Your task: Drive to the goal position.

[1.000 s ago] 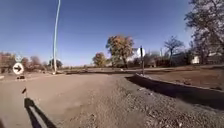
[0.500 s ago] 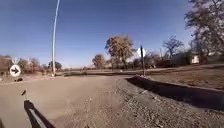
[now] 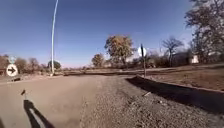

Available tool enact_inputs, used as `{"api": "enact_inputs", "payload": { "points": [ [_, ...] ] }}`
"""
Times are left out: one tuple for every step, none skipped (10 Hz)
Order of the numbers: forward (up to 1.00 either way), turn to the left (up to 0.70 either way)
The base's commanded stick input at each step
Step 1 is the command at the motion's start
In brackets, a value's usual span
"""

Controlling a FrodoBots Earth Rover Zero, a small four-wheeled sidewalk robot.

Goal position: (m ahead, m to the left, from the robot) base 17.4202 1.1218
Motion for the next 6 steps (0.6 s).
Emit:
{"api": "enact_inputs", "payload": {
  "points": [
    [0.50, 0.00],
    [0.50, 0.00],
    [0.50, 0.00],
    [0.50, 0.00],
    [0.50, 0.00],
    [0.50, 0.00]
  ]
}}
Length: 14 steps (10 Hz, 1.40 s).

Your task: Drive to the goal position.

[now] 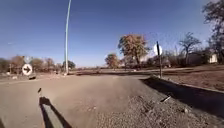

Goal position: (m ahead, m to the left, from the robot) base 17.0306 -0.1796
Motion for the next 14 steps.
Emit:
{"api": "enact_inputs", "payload": {
  "points": [
    [0.50, 0.00],
    [0.50, 0.00],
    [0.50, 0.00],
    [0.50, 0.00],
    [0.50, 0.00],
    [0.50, 0.00],
    [0.50, 0.00],
    [0.50, 0.00],
    [0.50, 0.00],
    [0.50, 0.00],
    [0.50, 0.00],
    [0.50, 0.00],
    [0.50, 0.00],
    [0.50, 0.00]
  ]
}}
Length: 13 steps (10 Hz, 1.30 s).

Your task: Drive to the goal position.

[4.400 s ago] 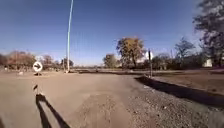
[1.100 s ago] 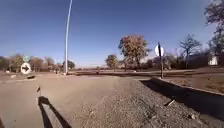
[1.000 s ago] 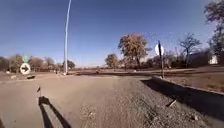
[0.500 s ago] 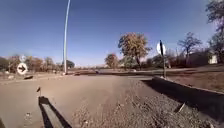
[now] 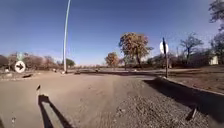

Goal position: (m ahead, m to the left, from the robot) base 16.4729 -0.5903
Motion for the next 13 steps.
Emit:
{"api": "enact_inputs", "payload": {
  "points": [
    [0.50, 0.00],
    [0.50, 0.00],
    [0.50, 0.00],
    [0.50, 0.00],
    [0.50, 0.00],
    [0.50, 0.00],
    [0.50, 0.00],
    [0.50, 0.00],
    [0.50, 0.00],
    [0.50, 0.00],
    [0.50, 0.00],
    [0.50, 0.00],
    [0.50, 0.00]
  ]
}}
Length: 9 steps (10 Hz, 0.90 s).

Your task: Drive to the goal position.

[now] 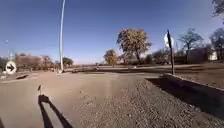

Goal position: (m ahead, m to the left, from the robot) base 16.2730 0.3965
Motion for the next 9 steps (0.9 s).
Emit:
{"api": "enact_inputs", "payload": {
  "points": [
    [0.50, 0.00],
    [0.50, 0.00],
    [0.50, 0.00],
    [0.50, 0.00],
    [0.50, 0.00],
    [0.50, 0.00],
    [0.50, 0.00],
    [0.50, 0.00],
    [0.50, 0.00]
  ]
}}
